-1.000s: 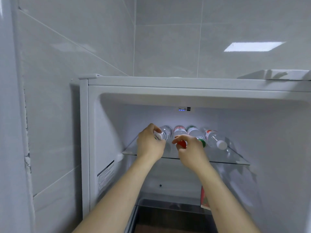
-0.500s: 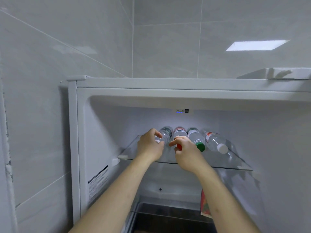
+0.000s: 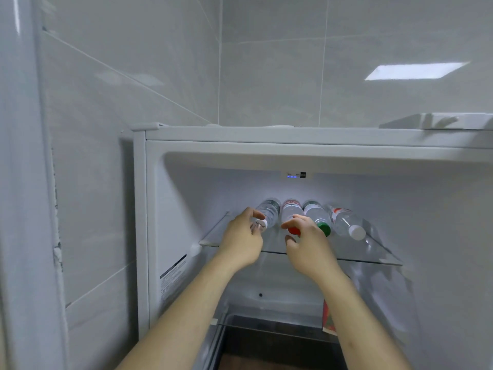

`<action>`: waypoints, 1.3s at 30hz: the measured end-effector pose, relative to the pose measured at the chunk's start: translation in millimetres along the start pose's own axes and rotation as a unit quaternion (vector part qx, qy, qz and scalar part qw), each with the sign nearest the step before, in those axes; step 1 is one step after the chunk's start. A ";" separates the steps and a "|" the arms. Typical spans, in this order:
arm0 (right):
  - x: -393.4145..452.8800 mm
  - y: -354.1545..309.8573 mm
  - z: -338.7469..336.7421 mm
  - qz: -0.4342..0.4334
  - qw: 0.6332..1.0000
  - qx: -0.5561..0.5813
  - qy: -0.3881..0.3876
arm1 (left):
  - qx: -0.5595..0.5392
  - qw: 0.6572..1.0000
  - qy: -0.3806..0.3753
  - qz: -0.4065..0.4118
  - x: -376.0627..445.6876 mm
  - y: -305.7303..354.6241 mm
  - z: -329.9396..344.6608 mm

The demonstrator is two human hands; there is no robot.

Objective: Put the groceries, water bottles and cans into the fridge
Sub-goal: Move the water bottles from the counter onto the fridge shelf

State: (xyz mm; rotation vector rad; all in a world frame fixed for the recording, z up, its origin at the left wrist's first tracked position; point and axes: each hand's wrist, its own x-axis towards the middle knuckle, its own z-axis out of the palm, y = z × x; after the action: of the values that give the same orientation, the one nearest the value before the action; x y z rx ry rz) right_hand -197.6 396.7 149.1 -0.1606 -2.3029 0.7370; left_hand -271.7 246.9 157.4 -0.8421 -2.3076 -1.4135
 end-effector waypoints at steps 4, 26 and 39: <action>-34.4 -12.3 -3.9 -0.016 0.997 0.049 0.053 | -0.005 1.000 -0.005 0.019 -34.8 1.8 -11.5; -252.8 -48.4 1.3 -0.029 0.946 -0.022 -0.322 | 0.045 0.998 -0.032 -0.004 -343.8 -31.5 -88.5; -306.5 -131.4 87.7 -0.228 0.764 0.104 -0.594 | 0.331 0.878 0.141 -0.317 -558.7 -14.4 -159.8</action>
State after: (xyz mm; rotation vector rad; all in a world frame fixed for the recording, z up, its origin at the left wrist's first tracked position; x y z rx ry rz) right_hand -15.4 151.9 -11.4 1.2939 -3.1321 0.9558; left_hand 148.6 -78.7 -77.4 0.3301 -2.6453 -0.7208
